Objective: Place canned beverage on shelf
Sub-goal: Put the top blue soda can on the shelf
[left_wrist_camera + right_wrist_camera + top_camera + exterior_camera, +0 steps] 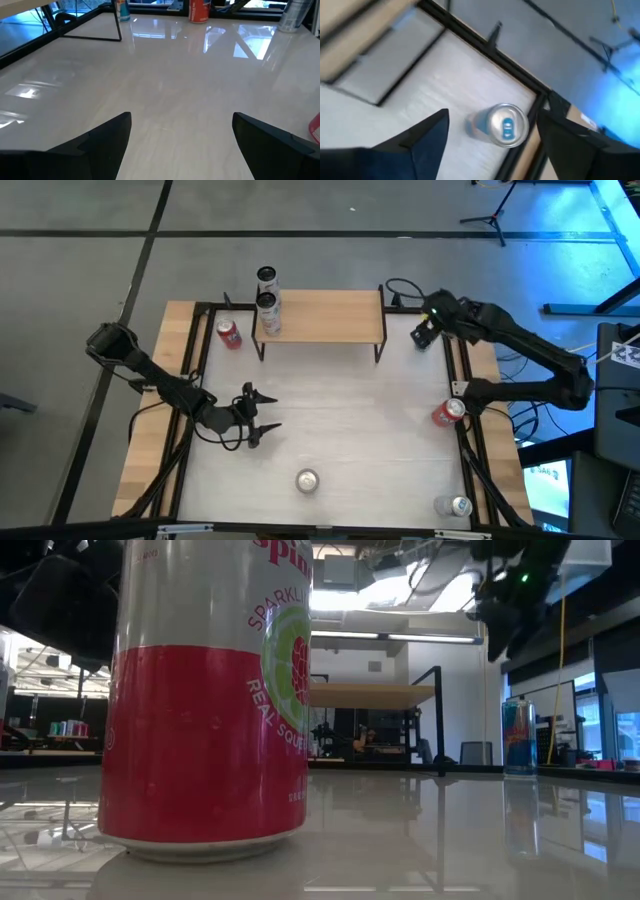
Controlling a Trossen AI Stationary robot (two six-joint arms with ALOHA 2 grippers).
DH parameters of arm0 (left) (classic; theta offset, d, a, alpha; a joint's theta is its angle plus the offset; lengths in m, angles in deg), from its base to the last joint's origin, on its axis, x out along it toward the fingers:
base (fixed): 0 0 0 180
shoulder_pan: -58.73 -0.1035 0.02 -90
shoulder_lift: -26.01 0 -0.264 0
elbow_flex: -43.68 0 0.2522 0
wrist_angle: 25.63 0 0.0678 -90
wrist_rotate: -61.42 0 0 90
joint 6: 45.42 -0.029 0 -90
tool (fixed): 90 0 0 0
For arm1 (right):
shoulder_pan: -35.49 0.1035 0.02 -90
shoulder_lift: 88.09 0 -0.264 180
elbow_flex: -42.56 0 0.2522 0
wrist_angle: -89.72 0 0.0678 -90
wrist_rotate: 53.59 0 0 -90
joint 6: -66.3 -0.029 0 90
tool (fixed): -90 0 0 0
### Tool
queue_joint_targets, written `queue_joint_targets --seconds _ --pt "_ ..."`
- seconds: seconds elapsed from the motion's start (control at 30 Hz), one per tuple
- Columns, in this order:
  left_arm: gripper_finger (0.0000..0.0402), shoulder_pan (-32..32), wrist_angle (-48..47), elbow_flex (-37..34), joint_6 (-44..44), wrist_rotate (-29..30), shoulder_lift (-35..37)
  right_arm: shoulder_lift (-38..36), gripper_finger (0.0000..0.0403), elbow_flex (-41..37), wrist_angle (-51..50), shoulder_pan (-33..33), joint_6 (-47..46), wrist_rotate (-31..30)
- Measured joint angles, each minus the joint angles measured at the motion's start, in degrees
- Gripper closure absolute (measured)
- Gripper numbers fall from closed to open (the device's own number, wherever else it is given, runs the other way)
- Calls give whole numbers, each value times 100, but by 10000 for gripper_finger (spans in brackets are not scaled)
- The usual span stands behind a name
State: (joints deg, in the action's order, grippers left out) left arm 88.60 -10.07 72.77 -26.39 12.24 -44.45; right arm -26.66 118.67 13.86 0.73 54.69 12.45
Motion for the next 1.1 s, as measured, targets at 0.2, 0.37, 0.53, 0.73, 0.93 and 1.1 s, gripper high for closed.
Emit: queue_joint_targets --seconds 0.2,0.37,0.53,0.73,0.93,1.1 --pt "65 0 -9 0 28 -26 0 472 96 0 -31 -711 31 276" --pt "65 0 -13 0 31 -26 0 707 95 0 -121 -1081 56 660" --pt "65 0 -17 -2 31 -26 0 930 95 -20 -154 -1328 118 731" --pt "65 0 -35 -2 31 -26 0 1198 95 -20 -151 -1377 154 944" --pt "65 0 -45 -2 31 -25 0 1429 95 -20 -176 -1378 178 916" --pt "65 0 -50 -2 30 -24 0 1534 95 -22 -300 -1378 173 568"
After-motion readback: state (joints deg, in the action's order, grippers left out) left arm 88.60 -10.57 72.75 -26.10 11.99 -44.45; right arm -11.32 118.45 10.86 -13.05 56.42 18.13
